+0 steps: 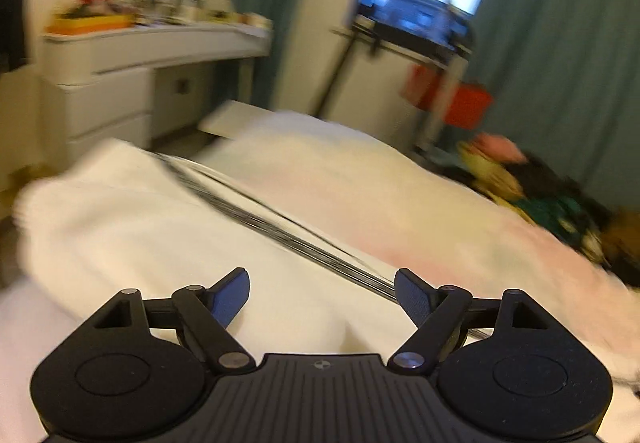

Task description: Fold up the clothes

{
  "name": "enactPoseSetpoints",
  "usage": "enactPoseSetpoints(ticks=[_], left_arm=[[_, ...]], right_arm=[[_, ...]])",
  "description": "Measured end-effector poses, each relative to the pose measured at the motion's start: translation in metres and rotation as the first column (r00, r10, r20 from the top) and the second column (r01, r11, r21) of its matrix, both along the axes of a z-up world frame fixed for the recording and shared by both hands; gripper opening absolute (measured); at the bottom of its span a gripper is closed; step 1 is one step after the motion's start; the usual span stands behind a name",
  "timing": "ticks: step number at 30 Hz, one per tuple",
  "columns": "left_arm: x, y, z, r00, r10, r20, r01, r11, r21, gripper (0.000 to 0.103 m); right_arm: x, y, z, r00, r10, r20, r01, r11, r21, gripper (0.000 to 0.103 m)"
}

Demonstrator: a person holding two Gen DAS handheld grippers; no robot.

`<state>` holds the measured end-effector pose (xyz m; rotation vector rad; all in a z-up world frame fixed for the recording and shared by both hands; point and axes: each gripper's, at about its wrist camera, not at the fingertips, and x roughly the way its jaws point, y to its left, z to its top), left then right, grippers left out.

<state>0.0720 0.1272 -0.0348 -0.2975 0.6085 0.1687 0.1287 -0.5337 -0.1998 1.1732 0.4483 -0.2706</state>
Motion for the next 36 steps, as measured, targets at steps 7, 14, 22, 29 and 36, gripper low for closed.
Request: enactPoseSetpoints(ticks=[7,14,22,29,36], left_arm=[[0.019,-0.090,-0.069,0.968,-0.214,-0.128,0.238,0.948,0.213,0.084],[0.020,-0.094,-0.084,0.955,-0.221,-0.197,0.262,0.941,0.213,0.086],[0.020,-0.075,-0.056,0.964,-0.224,-0.144,0.246,0.956,0.160,0.084],[0.014,-0.044,-0.017,0.988,-0.157,-0.018,0.158,0.980,0.119,0.086],[0.009,-0.010,-0.009,0.997,-0.079,0.002,0.079,0.996,-0.031,0.086]], right_arm=[[0.001,0.005,0.004,1.000,0.010,0.002,-0.010,0.998,-0.065,0.012],[0.002,0.025,0.031,1.000,0.021,-0.007,-0.022,0.965,-0.260,0.012],[0.000,0.115,0.108,0.994,0.106,0.037,-0.050,0.713,-0.700,0.013],[-0.012,0.222,0.149,0.958,0.279,0.061,-0.070,0.437,-0.896,0.013],[-0.030,0.374,0.079,0.856,0.465,-0.225,-0.227,-0.051,-0.972,0.014]])
